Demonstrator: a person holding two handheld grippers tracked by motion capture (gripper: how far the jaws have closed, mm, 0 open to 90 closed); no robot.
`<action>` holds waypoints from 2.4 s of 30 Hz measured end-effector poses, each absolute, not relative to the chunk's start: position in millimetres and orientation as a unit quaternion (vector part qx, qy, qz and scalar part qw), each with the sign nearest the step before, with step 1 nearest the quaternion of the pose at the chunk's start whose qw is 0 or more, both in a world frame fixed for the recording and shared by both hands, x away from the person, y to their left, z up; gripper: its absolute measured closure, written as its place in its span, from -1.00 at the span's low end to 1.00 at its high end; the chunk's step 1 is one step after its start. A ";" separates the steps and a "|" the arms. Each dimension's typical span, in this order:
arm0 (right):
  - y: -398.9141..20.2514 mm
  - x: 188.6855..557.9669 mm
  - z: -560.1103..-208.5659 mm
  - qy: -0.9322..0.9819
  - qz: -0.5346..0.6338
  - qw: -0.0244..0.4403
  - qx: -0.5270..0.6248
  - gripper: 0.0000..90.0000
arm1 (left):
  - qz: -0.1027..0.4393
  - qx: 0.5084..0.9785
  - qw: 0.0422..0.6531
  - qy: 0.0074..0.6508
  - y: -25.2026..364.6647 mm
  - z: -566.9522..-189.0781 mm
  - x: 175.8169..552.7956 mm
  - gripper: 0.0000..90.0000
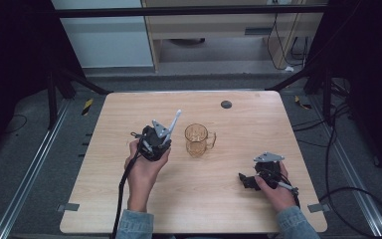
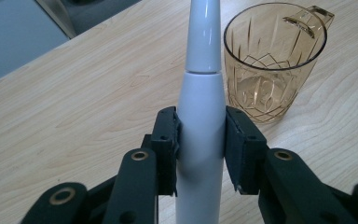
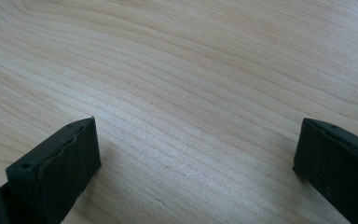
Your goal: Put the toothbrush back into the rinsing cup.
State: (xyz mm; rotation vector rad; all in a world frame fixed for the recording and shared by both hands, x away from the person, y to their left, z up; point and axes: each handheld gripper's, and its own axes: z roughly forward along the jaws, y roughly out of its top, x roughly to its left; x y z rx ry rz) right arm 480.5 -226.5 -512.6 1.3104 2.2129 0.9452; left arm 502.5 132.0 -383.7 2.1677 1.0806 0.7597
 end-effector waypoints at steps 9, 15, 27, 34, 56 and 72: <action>-226.5 480.5 -512.6 0.792 0.338 0.199 0.468 -0.99 | 0.305 0.801 0.316 0.408 126.0 -382.4 501.5 0.48; -226.6 480.6 -512.6 0.792 0.338 0.199 0.468 -0.99 | 0.319 0.788 0.337 0.404 123.4 -370.1 501.2 0.48; -226.6 480.5 -512.6 0.792 0.338 0.199 0.468 -0.99 | 0.332 0.781 0.358 0.389 113.6 -348.8 508.8 0.48; -226.6 480.5 -512.6 0.792 0.338 0.199 0.468 -0.99 | 0.333 0.778 0.369 0.384 106.8 -336.6 518.1 0.48; -227.3 480.2 -512.8 0.792 0.338 0.201 0.466 -0.99 | 0.348 0.756 0.405 0.379 85.9 -324.4 528.6 0.48; -227.2 480.3 -512.7 0.793 0.338 0.200 0.467 -0.99 | 0.346 0.746 0.428 0.375 73.6 -318.5 541.4 0.48</action>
